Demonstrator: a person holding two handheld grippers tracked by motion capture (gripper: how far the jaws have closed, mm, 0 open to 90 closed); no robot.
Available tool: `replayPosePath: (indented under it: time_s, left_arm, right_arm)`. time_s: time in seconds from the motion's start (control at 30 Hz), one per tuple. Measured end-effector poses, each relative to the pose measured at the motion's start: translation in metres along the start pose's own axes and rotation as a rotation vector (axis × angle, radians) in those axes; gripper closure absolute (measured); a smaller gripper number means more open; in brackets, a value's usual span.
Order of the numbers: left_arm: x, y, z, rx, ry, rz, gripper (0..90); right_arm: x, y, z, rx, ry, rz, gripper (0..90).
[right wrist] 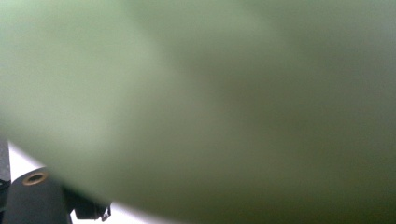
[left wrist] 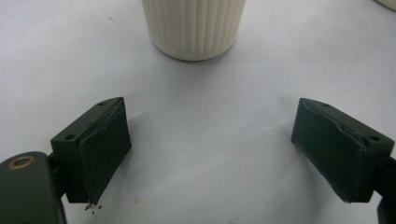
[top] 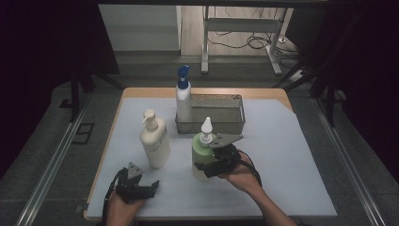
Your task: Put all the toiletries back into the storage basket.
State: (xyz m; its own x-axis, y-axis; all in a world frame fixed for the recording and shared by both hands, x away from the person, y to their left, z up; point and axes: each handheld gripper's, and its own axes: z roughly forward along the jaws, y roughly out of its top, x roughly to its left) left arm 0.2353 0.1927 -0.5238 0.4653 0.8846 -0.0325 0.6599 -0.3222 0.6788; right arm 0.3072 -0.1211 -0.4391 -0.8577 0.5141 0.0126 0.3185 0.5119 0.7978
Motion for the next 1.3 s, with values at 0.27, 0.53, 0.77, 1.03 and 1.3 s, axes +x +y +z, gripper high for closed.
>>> replayPosePath:
  time_s: [0.27, 0.53, 0.77, 1.03, 1.3]
  left_arm:
    - [0.000, 0.000, 0.000, 0.000, -0.001, -0.001, 11.0]
    - [0.000, 0.000, 0.000, 0.001, -0.001, 0.000, 10.9]
    - [0.000, 0.000, 0.000, 0.001, 0.000, 0.000, 11.0]
    - [0.000, 0.000, 0.000, 0.000, 0.000, 0.000, 11.0]
    - [0.000, 0.000, 0.000, 0.000, 0.000, 0.000, 10.9]
  right_arm:
    - [0.002, 0.003, -0.002, 0.035, -0.020, 0.011, 12.3]
    - [-0.002, 0.008, -0.010, 0.030, -0.030, 0.024, 12.4]
    - [-0.009, 0.019, -0.020, 0.018, -0.049, 0.030, 12.3]
    - [-0.020, 0.032, -0.027, 0.008, -0.086, 0.037, 12.4]
    - [-0.033, 0.044, -0.034, -0.003, -0.104, 0.048, 12.4]
